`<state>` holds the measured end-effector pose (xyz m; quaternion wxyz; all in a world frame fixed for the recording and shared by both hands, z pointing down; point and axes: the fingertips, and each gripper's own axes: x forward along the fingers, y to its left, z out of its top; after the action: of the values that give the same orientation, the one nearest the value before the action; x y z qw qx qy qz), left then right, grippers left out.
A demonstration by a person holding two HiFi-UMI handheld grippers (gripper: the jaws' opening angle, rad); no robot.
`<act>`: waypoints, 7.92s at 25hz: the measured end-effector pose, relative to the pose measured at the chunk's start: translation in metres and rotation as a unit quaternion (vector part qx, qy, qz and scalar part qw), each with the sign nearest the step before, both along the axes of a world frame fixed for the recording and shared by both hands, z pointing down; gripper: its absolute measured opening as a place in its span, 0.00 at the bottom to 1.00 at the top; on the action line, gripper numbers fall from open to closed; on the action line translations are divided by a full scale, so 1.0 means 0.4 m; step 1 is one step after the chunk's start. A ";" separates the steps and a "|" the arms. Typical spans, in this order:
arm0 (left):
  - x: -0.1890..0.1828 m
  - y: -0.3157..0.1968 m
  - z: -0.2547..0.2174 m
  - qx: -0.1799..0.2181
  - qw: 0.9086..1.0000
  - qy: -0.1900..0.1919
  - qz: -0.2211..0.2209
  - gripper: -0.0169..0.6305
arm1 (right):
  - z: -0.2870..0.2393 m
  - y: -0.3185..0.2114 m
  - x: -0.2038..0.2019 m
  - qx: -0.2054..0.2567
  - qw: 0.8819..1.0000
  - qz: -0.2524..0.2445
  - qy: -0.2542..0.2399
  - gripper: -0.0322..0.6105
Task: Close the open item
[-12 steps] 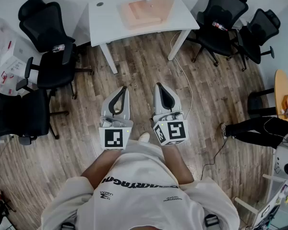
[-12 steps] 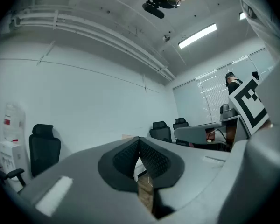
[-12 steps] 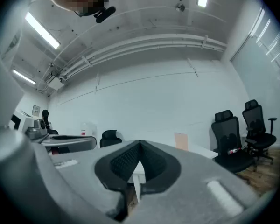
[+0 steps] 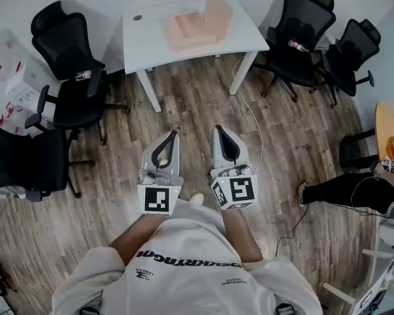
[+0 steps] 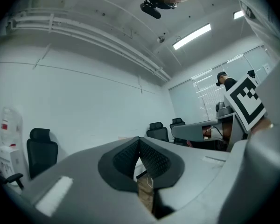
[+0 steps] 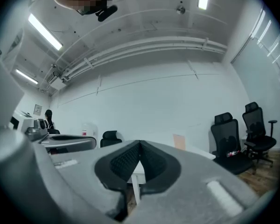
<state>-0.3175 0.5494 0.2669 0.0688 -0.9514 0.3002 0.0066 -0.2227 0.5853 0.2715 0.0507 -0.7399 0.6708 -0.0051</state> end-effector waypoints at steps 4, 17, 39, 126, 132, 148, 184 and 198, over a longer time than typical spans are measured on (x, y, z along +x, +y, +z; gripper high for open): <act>0.029 -0.027 0.001 -0.007 1.000 -0.003 0.004 0.03 | -0.019 -0.028 0.028 0.011 1.000 -0.004 -0.012 0.05; 0.175 -0.331 0.032 -0.009 1.000 0.007 -0.008 0.03 | 0.016 -0.314 0.170 0.003 1.000 0.007 0.013 0.05; 0.401 -0.894 0.037 -0.076 0.997 0.005 0.014 0.03 | 0.001 -0.841 0.406 -0.026 0.998 0.059 -0.003 0.05; 0.990 -1.449 0.165 -0.123 0.978 -0.038 -0.167 0.03 | 0.276 -1.507 1.234 -0.179 0.973 -0.129 -0.067 0.05; 0.966 -1.465 0.188 -0.127 0.975 -0.044 -0.177 0.03 | 0.321 -1.530 1.211 -0.201 0.963 -0.163 -0.071 0.05; 0.914 -1.505 0.253 -0.138 0.971 -0.048 -0.189 0.03 | 0.359 -1.566 1.136 -0.218 0.951 -0.198 -0.094 0.05; 0.778 -1.598 0.420 -0.207 0.950 -0.070 -0.223 0.03 | 0.474 -1.655 0.977 -0.282 0.922 -0.246 -0.095 0.05; 0.723 -1.643 0.513 -0.245 0.937 -0.085 -0.235 0.03 | 0.534 -1.688 0.929 -0.313 0.911 -0.254 -0.087 0.05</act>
<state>-0.0281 -0.1078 0.4721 -0.1416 -0.8378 0.5009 -0.1648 0.1490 -0.0897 0.4852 -0.1280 -0.5191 0.7931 -0.2918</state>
